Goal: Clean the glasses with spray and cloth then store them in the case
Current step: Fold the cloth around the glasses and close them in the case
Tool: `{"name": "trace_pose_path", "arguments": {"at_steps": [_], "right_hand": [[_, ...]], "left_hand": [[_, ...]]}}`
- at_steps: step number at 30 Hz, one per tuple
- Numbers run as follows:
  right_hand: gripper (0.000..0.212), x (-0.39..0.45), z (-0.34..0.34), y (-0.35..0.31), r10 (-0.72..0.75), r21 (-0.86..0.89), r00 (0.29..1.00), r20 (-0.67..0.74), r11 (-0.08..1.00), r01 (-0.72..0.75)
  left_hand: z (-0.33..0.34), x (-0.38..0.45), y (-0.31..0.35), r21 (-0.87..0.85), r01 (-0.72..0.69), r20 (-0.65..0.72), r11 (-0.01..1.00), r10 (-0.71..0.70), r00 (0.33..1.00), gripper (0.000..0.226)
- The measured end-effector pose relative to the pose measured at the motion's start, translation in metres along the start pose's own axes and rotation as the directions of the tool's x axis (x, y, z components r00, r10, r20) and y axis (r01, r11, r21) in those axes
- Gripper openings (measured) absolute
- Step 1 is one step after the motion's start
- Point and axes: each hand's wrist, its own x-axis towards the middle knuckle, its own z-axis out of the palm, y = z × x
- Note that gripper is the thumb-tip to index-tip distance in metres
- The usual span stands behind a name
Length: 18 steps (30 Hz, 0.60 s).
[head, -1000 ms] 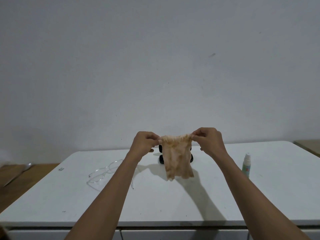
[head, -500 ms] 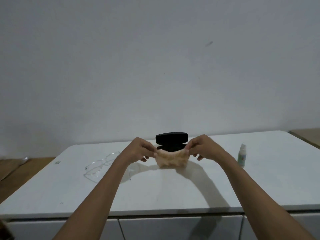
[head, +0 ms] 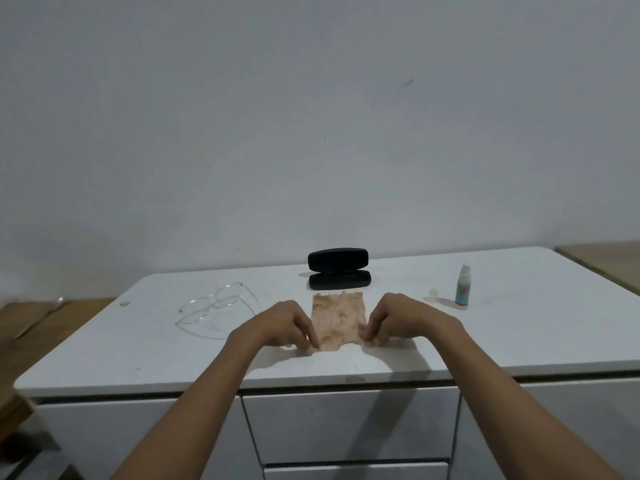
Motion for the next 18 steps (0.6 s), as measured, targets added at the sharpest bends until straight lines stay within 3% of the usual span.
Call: {"name": "trace_pose_path", "arguments": {"at_steps": [4,7,10,15,18], "right_hand": [[0.021,-0.005,-0.006,-0.001,0.01,0.015,1.0,0.016,1.0,-0.01],[0.025,-0.002,-0.006,0.003,0.008,0.044,1.0,-0.027,0.999,-0.007],[0.028,0.007,-0.002,0.007,0.024,0.038,0.987,-0.161,0.999,-0.018],[0.027,0.033,0.012,0.015,0.079,0.017,0.951,-0.3,0.997,-0.078],[0.037,0.047,0.015,0.017,0.093,-0.012,0.935,-0.341,0.995,-0.103]], "left_hand": [[0.0,-0.005,0.0,-0.023,-0.011,0.003,1.0,0.011,1.0,0.008],[-0.001,-0.001,-0.004,-0.046,-0.009,-0.05,0.999,0.007,0.999,0.024],[0.002,0.009,-0.009,-0.104,-0.025,-0.157,0.994,0.009,0.988,0.026],[0.009,0.042,-0.02,-0.035,-0.028,-0.401,0.999,0.011,0.916,0.006],[0.012,0.063,-0.025,0.008,-0.003,-0.407,1.0,0.006,0.913,0.025]]}}
